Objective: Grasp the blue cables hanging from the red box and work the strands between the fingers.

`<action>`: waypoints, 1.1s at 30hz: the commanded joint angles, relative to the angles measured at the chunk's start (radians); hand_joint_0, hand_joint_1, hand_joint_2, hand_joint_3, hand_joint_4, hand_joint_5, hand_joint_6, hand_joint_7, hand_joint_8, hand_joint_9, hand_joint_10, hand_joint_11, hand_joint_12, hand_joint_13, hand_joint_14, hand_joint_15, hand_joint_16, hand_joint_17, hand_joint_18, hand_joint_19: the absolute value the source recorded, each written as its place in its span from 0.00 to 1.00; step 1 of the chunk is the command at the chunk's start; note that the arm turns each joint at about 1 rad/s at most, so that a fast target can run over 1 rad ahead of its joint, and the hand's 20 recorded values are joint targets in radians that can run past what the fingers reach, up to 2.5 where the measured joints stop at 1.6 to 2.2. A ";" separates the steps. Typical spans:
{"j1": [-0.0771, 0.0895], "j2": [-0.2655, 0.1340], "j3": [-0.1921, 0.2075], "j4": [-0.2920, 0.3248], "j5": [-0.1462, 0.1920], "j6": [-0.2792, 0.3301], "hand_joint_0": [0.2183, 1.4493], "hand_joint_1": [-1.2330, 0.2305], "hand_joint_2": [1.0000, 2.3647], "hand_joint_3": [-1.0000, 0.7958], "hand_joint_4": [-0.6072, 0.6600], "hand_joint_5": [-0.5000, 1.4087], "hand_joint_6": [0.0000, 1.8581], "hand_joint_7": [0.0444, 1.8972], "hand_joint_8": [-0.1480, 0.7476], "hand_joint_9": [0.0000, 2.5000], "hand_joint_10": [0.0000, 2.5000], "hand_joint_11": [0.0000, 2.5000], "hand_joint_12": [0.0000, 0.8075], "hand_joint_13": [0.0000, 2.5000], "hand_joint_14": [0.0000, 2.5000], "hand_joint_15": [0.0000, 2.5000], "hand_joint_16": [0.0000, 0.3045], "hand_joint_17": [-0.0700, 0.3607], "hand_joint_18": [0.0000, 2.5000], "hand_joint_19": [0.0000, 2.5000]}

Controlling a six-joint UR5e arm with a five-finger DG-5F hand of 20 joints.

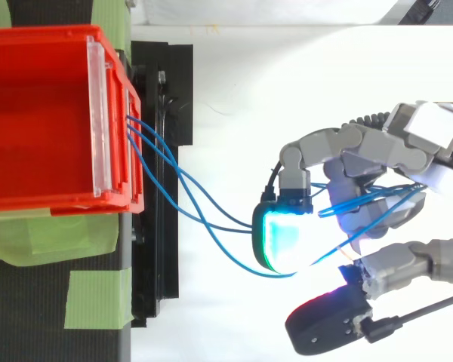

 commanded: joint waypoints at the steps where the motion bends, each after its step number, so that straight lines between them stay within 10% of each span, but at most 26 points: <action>1: 0.000 -0.022 0.001 0.039 0.001 -0.020 0.52 0.33 0.01 0.33 0.64 0.38 0.45 0.69 0.64 0.29 1.00 0.99 0.64 0.40 1.00 0.66 0.20 0.47 0.55 0.33; 33: 0.021 -0.023 0.001 0.043 0.043 -0.123 0.52 0.33 0.01 0.34 0.64 0.38 0.45 0.70 0.64 0.29 1.00 0.99 0.64 0.40 1.00 0.66 0.20 0.47 0.55 0.33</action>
